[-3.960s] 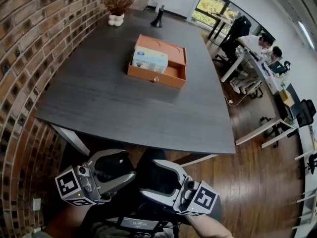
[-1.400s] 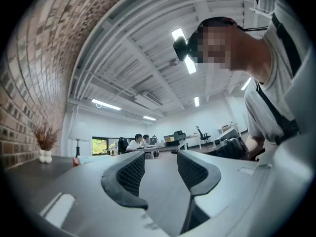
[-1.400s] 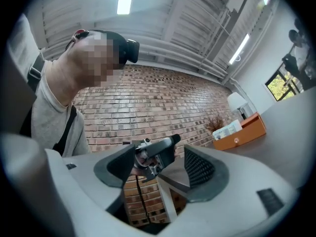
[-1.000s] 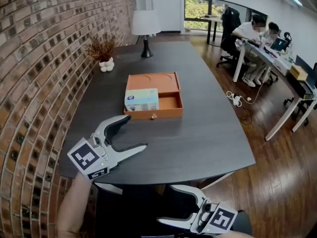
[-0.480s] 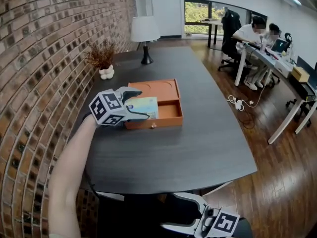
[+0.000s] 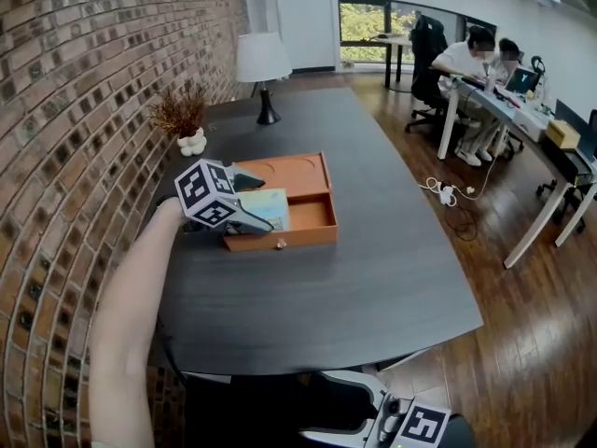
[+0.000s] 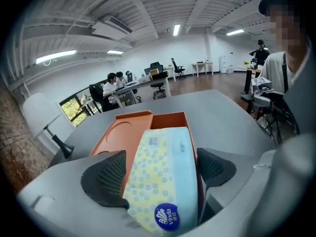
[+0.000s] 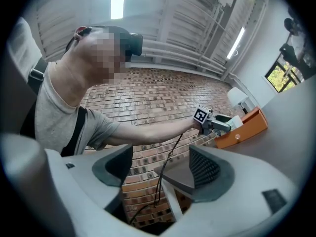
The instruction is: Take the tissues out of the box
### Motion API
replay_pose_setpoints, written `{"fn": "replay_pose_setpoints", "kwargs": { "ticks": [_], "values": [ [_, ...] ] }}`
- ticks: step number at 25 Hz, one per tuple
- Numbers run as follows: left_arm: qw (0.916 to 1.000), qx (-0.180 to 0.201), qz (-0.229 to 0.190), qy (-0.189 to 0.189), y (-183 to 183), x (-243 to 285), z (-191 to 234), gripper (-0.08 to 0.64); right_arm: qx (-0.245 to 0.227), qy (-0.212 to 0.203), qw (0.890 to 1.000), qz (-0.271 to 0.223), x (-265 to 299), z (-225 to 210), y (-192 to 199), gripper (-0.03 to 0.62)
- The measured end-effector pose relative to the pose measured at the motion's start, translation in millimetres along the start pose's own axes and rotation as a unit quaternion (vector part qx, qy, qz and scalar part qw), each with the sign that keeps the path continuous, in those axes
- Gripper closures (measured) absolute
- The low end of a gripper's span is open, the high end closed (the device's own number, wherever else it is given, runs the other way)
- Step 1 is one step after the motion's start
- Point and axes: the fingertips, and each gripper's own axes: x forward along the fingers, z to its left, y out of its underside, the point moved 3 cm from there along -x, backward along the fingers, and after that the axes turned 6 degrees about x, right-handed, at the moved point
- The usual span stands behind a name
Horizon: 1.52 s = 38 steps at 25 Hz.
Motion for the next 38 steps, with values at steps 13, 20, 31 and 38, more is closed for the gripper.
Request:
{"fn": "replay_pose_setpoints", "kwargs": {
  "ticks": [13,20,31,38],
  "values": [
    [0.9944,0.061,0.078,0.037,13.0,1.4,-11.3,0.152,-0.002,-0.005,1.000,0.003,2.7,3.5,0.9,0.239],
    [0.9960,0.053,0.069,0.018,10.2,-8.6,-7.4,0.183,-0.006,-0.006,1.000,0.005,2.1,4.1,2.2,0.239],
    [0.9995,0.018,0.022,-0.013,5.4,-25.1,-0.9,0.190,-0.015,-0.010,1.000,0.015,5.6,8.1,6.5,0.239],
    [0.9825,-0.005,-0.164,-0.088,-48.8,-97.9,-15.9,0.201,-0.020,0.001,1.000,0.007,6.7,6.8,4.6,0.239]
  ]
}}
